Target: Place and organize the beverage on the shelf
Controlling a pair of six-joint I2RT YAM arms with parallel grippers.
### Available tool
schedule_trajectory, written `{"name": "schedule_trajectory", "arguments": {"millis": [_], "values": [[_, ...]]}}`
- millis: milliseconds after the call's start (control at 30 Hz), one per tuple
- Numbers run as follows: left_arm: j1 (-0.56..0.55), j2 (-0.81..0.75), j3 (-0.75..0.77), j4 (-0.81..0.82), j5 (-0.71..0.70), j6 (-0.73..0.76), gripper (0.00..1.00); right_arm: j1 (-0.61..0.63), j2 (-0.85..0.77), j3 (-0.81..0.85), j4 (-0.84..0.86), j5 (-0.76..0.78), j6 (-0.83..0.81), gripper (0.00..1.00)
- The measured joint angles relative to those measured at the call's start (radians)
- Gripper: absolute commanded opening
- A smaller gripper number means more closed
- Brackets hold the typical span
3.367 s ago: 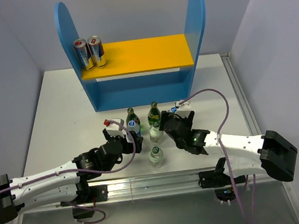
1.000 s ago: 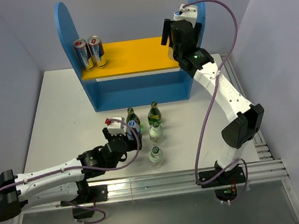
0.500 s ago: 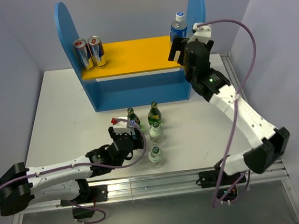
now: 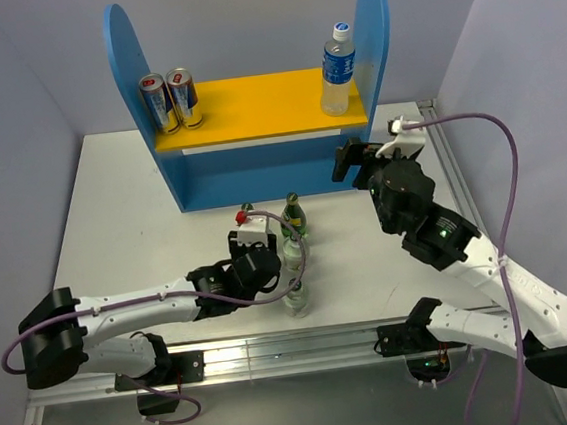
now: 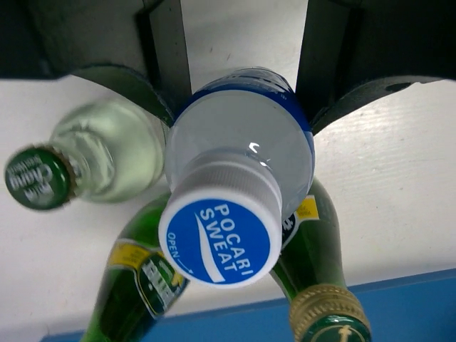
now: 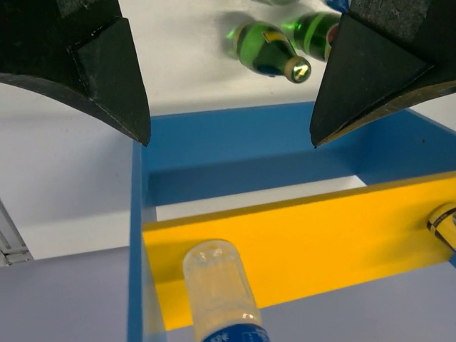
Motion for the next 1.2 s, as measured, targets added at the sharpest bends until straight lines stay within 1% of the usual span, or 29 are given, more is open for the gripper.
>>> {"name": "schedule_trajectory", "arguments": {"millis": [67, 167, 267, 333, 467, 600, 667, 867, 1000, 1100, 1200], "values": [[-0.013, -0.019, 0.045, -0.115, 0.023, 0.001, 0.0, 0.004, -0.033, -0.02, -0.016, 0.01, 0.005, 0.99], [-0.024, -0.059, 0.157, -0.305, 0.05, 0.016, 0.0, 0.004, -0.086, -0.04, -0.029, 0.025, 0.009, 0.99], [-0.026, -0.072, 0.351, -0.446, 0.057, 0.056, 0.0, 0.004, -0.132, -0.047, -0.036, 0.042, 0.009, 0.98], [-0.025, -0.071, 0.493, -0.486, 0.053, 0.099, 0.0, 0.004, -0.153, -0.047, -0.036, 0.05, 0.009, 0.98], [-0.025, -0.057, 0.732, -0.475, 0.027, 0.227, 0.0, 0.004, -0.175, -0.054, -0.035, 0.059, 0.009, 0.98], [0.002, 0.016, 0.947, -0.417, 0.023, 0.399, 0.0, 0.004, -0.188, -0.066, -0.034, 0.063, 0.01, 0.98], [0.053, 0.078, 1.052, -0.404, 0.08, 0.449, 0.0, 0.004, -0.192, -0.075, -0.034, 0.067, 0.012, 0.97], [0.303, 0.39, 1.436, -0.388, 0.311, 0.532, 0.0, 0.004, -0.212, -0.094, -0.035, 0.071, 0.013, 0.97], [0.413, 0.566, 1.584, -0.402, 0.448, 0.543, 0.0, 0.004, -0.231, -0.101, -0.035, 0.073, 0.016, 0.97], [0.467, 0.65, 1.611, -0.401, 0.557, 0.536, 0.0, 0.004, -0.246, -0.103, -0.037, 0.076, 0.02, 0.96], [0.503, 0.695, 1.606, -0.407, 0.642, 0.526, 0.0, 0.004, -0.258, -0.105, -0.036, 0.079, 0.02, 0.96]]}}
